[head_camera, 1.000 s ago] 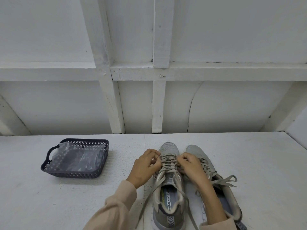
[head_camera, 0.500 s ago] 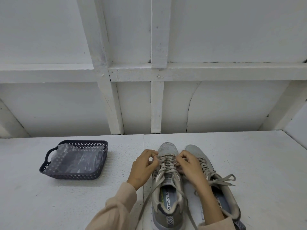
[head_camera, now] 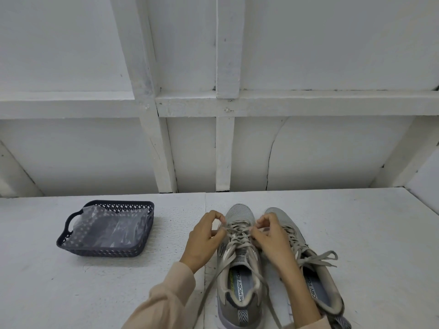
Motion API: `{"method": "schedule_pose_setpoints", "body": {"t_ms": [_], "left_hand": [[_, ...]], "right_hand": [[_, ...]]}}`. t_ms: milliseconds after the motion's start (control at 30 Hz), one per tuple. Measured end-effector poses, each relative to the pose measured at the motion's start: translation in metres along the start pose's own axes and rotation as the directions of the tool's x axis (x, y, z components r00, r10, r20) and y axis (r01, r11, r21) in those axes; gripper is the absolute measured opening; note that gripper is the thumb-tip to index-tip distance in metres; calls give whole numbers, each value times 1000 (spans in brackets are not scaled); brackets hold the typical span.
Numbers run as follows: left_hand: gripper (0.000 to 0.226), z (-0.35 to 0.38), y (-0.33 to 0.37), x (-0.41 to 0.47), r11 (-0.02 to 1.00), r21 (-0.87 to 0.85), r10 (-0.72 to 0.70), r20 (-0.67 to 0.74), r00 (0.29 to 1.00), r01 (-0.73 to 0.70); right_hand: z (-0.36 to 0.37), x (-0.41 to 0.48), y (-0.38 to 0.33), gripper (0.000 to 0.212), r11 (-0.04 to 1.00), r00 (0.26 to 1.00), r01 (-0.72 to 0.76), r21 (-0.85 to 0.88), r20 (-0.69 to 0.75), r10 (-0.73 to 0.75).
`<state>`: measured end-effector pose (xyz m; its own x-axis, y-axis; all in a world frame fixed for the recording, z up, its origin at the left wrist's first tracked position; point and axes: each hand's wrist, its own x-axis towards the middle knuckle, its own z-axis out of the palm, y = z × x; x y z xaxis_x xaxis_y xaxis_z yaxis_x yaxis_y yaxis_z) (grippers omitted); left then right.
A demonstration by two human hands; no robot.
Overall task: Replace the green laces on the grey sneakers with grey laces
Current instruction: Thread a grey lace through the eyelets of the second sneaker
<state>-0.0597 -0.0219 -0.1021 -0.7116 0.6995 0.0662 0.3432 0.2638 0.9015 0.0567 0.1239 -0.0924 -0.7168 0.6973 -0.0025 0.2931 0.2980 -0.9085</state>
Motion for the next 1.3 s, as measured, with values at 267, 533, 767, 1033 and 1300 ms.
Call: {"method": "schedule_pose_setpoints", "body": {"t_ms": [267, 533, 767, 1033, 1300], "left_hand": [[26, -6, 5, 8, 994, 103, 10, 122, 992, -22], [11, -9, 24, 13, 982, 188, -31, 193, 981, -6], [14, -7, 38, 23, 892, 444, -40, 259, 965, -82], [33, -10, 7, 6, 986, 164, 4, 197, 980, -37], [25, -4, 14, 11, 973, 219, 31, 176, 984, -69]], "right_hand": [[-14, -6, -15, 8, 998, 987, 40, -50, 154, -31], [-19, -3, -29, 11, 975, 969, 45, -217, 248, 11], [-15, -5, -36, 17, 942, 951, 126, -312, 308, -26], [-14, -11, -29, 15, 988, 966, -149, 44, 219, 136], [-16, -7, -27, 28, 996, 971, -28, -82, 234, 46]]}}
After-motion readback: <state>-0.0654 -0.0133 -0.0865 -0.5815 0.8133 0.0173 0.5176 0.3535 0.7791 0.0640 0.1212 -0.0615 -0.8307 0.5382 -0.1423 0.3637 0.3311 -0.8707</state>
